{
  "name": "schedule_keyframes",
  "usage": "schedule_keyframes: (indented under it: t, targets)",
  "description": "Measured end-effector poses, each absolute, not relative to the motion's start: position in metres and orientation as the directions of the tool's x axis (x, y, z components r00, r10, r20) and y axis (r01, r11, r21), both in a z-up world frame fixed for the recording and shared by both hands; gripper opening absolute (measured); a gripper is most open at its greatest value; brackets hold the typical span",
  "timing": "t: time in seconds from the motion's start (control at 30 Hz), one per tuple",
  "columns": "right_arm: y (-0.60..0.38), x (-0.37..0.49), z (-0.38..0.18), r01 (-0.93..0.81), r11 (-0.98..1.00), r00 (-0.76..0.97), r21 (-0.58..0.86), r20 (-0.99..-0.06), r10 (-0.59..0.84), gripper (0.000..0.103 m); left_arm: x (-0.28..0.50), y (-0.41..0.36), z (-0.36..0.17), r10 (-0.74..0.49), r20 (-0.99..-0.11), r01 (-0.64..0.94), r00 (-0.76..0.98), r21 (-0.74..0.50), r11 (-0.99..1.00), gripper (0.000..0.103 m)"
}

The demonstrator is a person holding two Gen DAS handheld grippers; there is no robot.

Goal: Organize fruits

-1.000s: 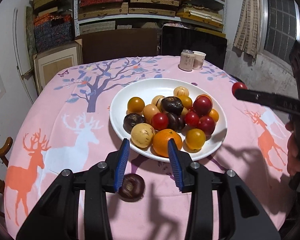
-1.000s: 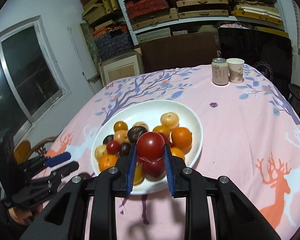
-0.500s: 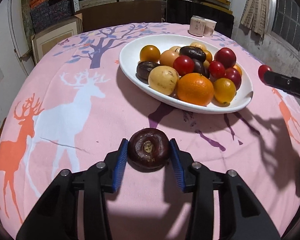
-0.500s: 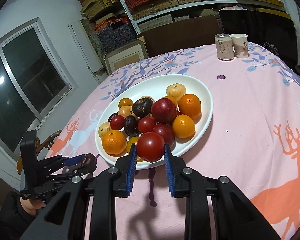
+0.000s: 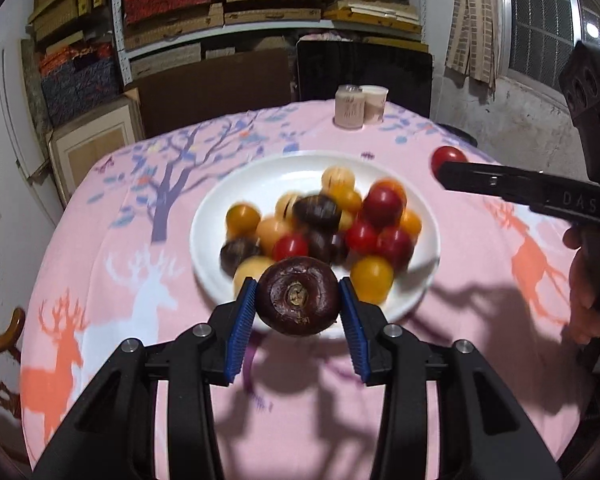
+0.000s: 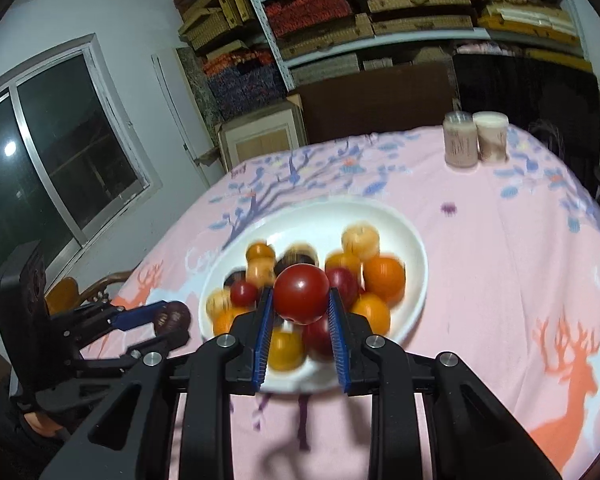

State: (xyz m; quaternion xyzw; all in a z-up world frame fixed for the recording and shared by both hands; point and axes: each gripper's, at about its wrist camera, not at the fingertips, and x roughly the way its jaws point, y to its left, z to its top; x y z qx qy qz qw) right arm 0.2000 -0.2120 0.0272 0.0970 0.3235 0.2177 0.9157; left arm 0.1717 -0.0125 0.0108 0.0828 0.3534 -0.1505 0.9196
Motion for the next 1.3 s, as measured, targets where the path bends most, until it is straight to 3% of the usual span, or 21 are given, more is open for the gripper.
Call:
schedule_keyframes:
  t: [0.4,0.47,0.57,0.73,0.93,1.1,1.3]
  targets:
    - [-0.175,0.28,0.024,-0.363,0.892,0.659,0.268,-0.603,0.45,0.031,0.25,-0.038,-0.006,-0.184,-0.708,0.282,0.682,0.022,0.959,0.042]
    - [-0.172,0.284,0.016,-0.352,0.895,0.642,0.274,-0.625,0.444,0.051,0.255,-0.031,-0.009,-0.166,-0.713,0.25,0.681,0.014,0.968,0.065]
    - [-0.177,0.279,0.013,-0.336,0.9,0.657,0.277,-0.616,0.435,0.056,0.254,-0.018,-0.005,-0.133,-0.695,0.189,0.707,0.004,0.982,0.086]
    - [-0.192,0.257,0.017,-0.326,0.89,0.651,0.319,-0.607,0.456,0.058,0.237,-0.003,0.0,-0.088,-0.699,0.137,0.71,0.015,0.99,0.096]
    - [-0.224,0.19,0.024,-0.289,0.89,0.701,0.352,-0.556,0.447,0.094,0.182,0.028,0.004,-0.024,-0.704,0.043,0.71,0.009,0.999,0.098]
    - [-0.229,0.128,0.023,-0.303,0.901,0.71,0.312,-0.556,0.431,0.098,0.123,0.039,0.012,0.086,-0.673,-0.056,0.735,0.065,0.996,0.098]
    - [-0.223,0.059,0.028,-0.352,0.908,0.749,0.229,-0.513,0.42,0.099,0.067,0.032,0.023,0.011,-0.658,-0.014,0.753,0.001,1.0,0.098]
